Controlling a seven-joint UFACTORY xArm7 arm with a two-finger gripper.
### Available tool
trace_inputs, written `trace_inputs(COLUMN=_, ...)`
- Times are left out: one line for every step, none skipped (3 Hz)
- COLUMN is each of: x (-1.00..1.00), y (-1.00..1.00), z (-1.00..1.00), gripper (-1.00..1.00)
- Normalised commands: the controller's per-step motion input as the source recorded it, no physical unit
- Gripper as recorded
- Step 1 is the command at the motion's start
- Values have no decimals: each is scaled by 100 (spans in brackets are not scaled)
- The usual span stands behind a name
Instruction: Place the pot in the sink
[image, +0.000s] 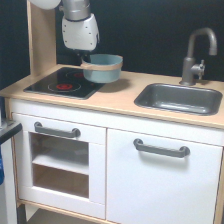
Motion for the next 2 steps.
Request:
trace_inputs(x=100, y=8, z=64, gripper=-100)
trace_inputs(x=100, y=1, z=25, gripper=-100)
